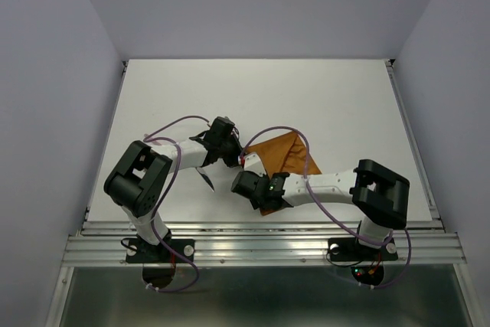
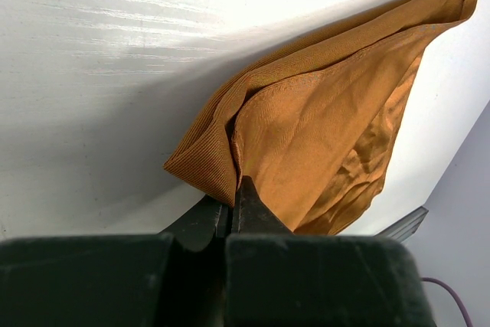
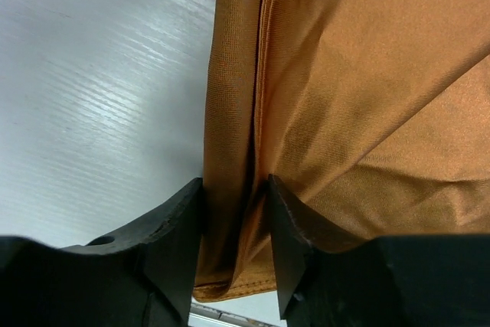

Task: Fold the napkin into a case and place the utensils inside
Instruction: Pick up the upper triangle-folded napkin from the center of the board, then turn over the lower triangle-folded napkin at the center of the board.

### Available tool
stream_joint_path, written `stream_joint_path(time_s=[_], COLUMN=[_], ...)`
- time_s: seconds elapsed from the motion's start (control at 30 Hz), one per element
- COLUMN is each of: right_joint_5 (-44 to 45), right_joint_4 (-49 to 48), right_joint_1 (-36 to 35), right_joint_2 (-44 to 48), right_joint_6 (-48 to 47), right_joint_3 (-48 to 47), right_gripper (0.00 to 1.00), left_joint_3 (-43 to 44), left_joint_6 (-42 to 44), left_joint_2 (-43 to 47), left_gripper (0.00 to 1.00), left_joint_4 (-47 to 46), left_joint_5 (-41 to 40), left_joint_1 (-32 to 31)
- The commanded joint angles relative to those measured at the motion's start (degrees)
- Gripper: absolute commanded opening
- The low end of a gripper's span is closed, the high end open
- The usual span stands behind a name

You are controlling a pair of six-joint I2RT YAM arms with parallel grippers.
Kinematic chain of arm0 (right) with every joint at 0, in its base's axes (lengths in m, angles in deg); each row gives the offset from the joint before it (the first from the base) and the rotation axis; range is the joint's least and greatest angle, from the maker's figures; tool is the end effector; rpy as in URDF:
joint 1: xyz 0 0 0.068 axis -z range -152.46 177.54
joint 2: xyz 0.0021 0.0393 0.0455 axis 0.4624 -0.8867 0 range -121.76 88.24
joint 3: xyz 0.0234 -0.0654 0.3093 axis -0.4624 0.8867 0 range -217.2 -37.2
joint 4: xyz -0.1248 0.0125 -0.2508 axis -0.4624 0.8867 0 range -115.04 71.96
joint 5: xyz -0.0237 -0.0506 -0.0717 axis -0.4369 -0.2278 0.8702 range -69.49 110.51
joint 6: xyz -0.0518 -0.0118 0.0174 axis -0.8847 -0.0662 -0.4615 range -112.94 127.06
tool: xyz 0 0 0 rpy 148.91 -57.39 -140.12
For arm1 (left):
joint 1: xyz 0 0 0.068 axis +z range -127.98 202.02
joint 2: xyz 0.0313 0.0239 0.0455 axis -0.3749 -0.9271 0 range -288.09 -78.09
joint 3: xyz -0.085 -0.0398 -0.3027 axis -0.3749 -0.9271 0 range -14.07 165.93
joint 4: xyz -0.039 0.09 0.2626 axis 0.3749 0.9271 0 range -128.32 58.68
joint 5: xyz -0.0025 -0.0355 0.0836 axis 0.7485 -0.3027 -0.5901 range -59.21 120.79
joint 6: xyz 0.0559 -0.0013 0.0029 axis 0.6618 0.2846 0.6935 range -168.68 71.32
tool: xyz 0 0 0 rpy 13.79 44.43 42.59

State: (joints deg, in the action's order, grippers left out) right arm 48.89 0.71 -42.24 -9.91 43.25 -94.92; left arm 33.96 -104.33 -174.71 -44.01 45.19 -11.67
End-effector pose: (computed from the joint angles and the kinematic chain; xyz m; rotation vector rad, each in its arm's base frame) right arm 0.1376 0.3204 0.1948 -0.5955 2.4350 0.0404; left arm 0.2922 -0.2063 0.1858 -0.3468 2.5209 -1.0067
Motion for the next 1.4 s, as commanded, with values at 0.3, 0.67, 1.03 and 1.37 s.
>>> stream_joint_path(time_s=[0.3,0.67,1.03,1.37], right_joint_5=[4.4,-3.68,-12.82,-18.18], right_joint_4=[2.37,0.79,-3.25,-6.07], right_joint_1=[-0.71,-0.71,-0.71,-0.71], right_joint_2=[-0.12,4.11,-5.91,-13.21], right_joint_6=[3.72,-4.01,-6.48,-7.09], right_joint_3=[-3.1,-13.56,-32.64,-45.73], right_gripper=[0.01,0.01,0.01,0.01], left_joint_3=[3.2,14.45,26.67,33.62], left_joint_6=[1.69,11.36,24.1,31.57], left_joint_2=[1.78,6.88,13.82,17.16], left_gripper=[0.0,0.0,0.0,0.0], left_joint_4=[1.82,13.77,29.33,35.49], left_joint_5=[-0.59,-4.9,-10.17,-10.26], left_joint_1=[0.03,5.74,18.48,28.94])
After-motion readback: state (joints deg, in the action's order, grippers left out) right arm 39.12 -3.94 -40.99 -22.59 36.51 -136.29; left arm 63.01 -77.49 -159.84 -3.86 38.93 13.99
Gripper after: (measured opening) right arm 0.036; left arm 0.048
